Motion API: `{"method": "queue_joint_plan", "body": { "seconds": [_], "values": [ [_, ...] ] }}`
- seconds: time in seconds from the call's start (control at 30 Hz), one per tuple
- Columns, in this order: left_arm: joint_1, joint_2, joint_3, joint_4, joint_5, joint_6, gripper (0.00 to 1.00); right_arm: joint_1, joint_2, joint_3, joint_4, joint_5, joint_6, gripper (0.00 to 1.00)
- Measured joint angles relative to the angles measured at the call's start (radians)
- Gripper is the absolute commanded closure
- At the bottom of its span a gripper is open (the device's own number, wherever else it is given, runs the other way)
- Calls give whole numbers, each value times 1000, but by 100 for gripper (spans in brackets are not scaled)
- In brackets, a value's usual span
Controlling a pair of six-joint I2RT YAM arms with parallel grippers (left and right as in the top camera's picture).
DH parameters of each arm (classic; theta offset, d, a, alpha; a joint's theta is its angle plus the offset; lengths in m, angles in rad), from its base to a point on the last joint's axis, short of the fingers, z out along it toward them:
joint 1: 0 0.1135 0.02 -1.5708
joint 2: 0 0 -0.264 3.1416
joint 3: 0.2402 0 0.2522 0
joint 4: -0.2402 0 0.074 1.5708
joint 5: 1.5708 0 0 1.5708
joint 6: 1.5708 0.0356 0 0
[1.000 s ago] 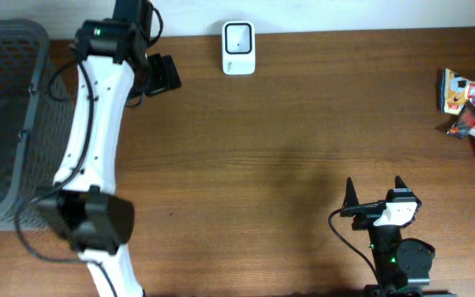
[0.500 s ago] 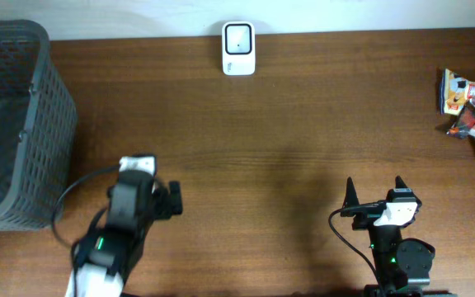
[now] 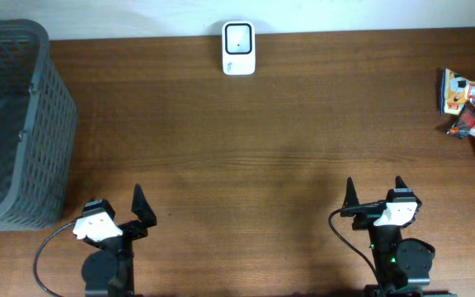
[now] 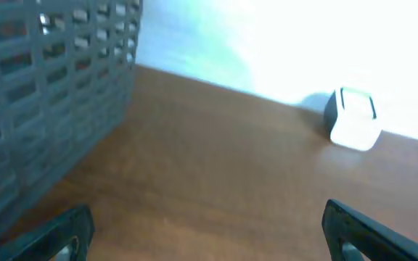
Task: Scan the item barcode
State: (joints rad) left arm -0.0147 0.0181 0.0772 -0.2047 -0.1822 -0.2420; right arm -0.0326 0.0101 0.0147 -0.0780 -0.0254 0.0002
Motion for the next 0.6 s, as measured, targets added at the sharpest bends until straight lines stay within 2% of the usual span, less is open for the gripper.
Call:
{"method": "queue_joint_plan", "body": {
  "seconds": [0.1, 0.13, 0.23, 0.3, 0.37, 0.43, 0.6],
  "values": [
    [22, -2, -4, 36, 15, 0, 1, 0, 0, 0, 0, 0, 1, 1],
    [23, -3, -35, 146, 26, 0, 1, 0, 0, 0, 0, 0, 0, 2],
    [23, -4, -62, 211, 45, 0, 1, 0, 0, 0, 0, 0, 0, 1],
    [23, -5, -63, 250, 70, 42, 1, 0, 0, 0, 0, 0, 0, 1],
    [23, -6, -62, 208, 118, 131, 1, 0, 0, 0, 0, 0, 1, 1],
    [23, -7, -65, 127, 135, 167, 1, 0, 0, 0, 0, 0, 0, 1],
    [23, -7, -65, 126, 150, 205, 1, 0, 0, 0, 0, 0, 0, 1]
  ]
}}
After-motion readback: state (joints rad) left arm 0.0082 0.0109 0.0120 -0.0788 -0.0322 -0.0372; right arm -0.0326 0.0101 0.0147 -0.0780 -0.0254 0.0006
